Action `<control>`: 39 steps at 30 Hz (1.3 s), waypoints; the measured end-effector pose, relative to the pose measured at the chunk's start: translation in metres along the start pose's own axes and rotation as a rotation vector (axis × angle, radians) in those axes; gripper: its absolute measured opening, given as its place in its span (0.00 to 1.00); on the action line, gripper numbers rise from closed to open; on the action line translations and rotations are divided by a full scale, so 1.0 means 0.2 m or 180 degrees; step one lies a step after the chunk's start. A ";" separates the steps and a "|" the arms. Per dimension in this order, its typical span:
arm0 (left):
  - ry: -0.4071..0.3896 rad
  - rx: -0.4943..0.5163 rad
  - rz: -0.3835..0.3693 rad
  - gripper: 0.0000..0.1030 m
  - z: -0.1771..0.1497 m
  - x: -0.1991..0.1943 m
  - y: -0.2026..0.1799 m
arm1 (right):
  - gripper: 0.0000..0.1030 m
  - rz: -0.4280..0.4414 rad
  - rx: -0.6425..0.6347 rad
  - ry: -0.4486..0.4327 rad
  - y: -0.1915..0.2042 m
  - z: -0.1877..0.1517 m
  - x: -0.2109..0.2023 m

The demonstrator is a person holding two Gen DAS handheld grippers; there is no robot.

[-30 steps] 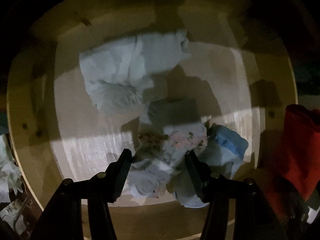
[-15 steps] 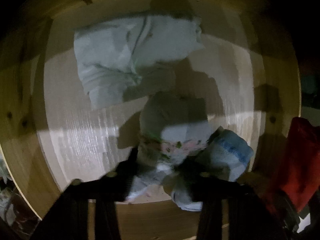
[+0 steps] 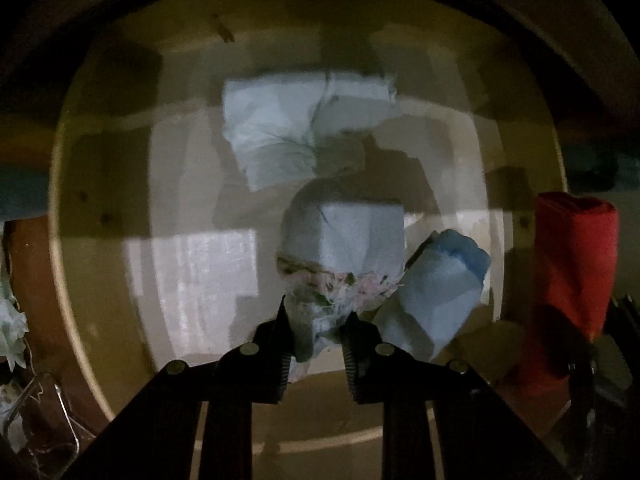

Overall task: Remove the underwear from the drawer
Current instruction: 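Lift the floral underwear and white sock out of the drawer with the left tool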

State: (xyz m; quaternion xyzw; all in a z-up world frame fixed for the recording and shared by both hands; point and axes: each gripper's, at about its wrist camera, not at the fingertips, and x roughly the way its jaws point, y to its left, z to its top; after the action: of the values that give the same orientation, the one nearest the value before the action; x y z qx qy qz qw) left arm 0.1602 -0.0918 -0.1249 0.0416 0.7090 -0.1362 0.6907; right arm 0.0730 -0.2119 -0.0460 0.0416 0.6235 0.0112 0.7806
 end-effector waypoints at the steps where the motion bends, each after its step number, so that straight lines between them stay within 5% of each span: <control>1: -0.0045 0.0009 0.0006 0.21 -0.02 -0.02 0.00 | 0.34 -0.0017 -0.0006 -0.0003 0.01 0.00 0.00; 19: -0.0812 0.0032 0.0127 0.21 -0.20 -0.35 0.07 | 0.34 -0.0239 -0.0108 0.0008 0.04 0.01 0.00; 39: -0.1379 0.0172 0.0113 0.21 -0.35 -0.80 0.02 | 0.34 -0.0387 -0.0175 0.0027 0.05 0.00 0.01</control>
State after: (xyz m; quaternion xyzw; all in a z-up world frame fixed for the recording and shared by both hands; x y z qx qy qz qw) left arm 0.0997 -0.0491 0.0338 0.0424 0.5392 -0.1488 0.8278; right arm 0.0741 -0.2017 -0.0467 -0.0179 0.6277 -0.0189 0.7780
